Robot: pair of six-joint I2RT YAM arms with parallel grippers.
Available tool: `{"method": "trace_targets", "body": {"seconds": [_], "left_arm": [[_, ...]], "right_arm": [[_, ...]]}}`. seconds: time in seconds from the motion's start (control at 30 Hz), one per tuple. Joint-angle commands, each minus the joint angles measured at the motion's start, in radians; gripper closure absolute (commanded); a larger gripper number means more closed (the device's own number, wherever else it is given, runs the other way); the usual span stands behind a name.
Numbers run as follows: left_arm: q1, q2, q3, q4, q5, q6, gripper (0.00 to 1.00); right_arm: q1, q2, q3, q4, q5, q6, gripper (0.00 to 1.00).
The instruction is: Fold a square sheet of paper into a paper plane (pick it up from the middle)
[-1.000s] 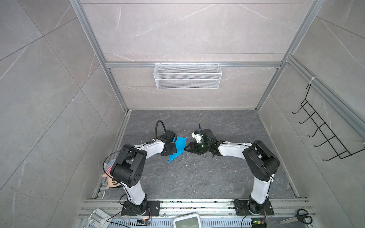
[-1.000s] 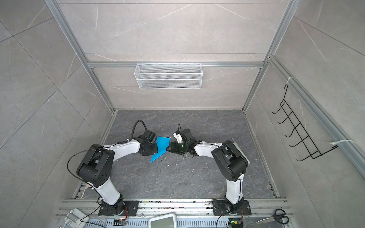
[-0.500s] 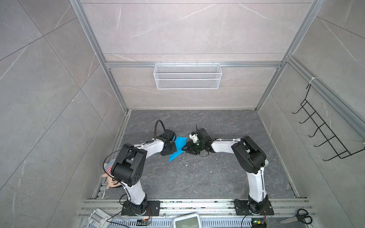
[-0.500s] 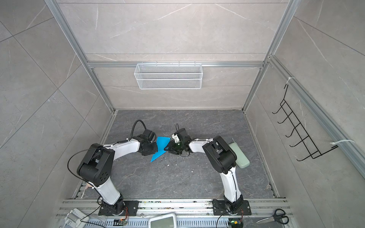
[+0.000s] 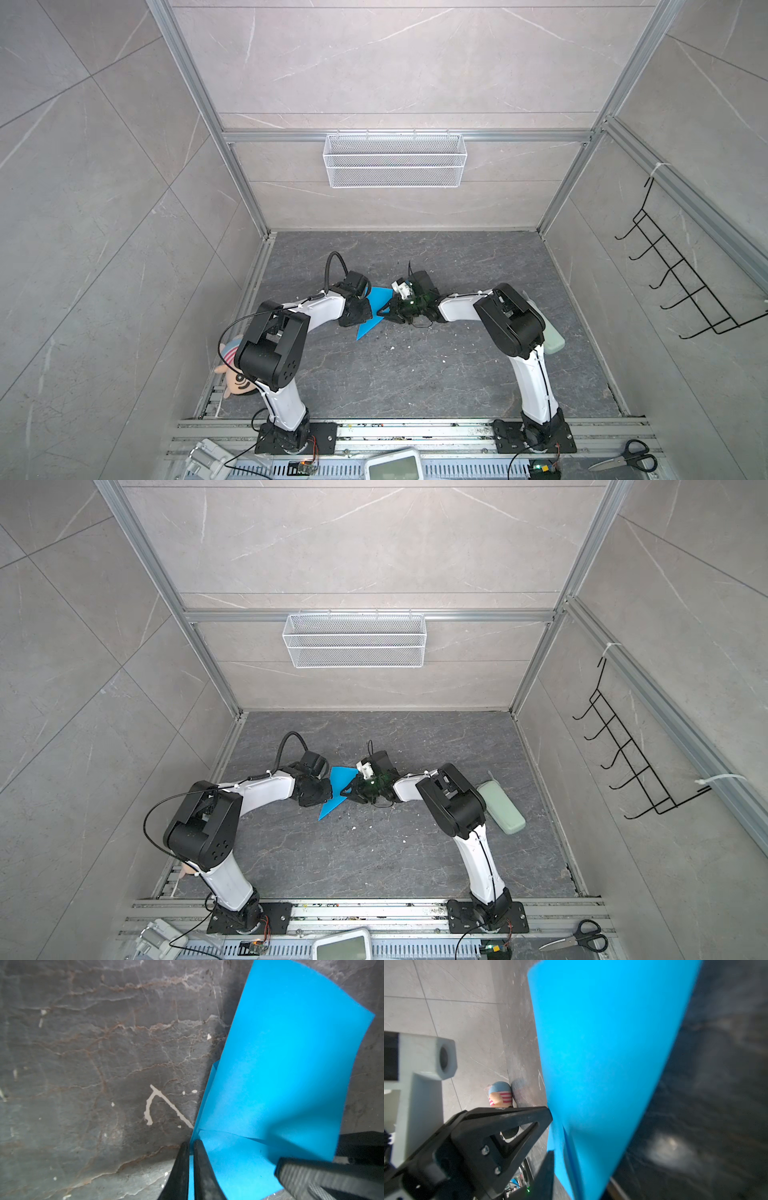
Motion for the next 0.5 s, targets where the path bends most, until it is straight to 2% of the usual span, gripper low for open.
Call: {"method": "trace_targets", "body": {"seconds": [0.0, 0.07, 0.13, 0.3, 0.47], "left_arm": [[0.005, -0.013, 0.012, -0.033, 0.033, 0.017, 0.84], [0.006, -0.056, 0.008, -0.022, 0.049, 0.031, 0.79], [0.004, -0.115, -0.009, 0.003, 0.072, 0.045, 0.67], [0.0, -0.253, -0.088, 0.154, 0.206, 0.106, 0.37], [-0.049, -0.334, -0.207, 0.37, 0.271, 0.183, 0.16]], "right_arm": [[-0.006, -0.001, -0.049, 0.078, 0.031, 0.064, 0.88], [-0.016, -0.033, -0.088, 0.112, 0.063, 0.087, 0.93], [-0.027, -0.079, -0.132, 0.119, 0.103, 0.097, 0.96], [-0.067, -0.22, -0.256, 0.097, 0.19, 0.127, 0.98], [-0.1, -0.352, -0.332, -0.024, 0.272, 0.156, 0.98]]}}
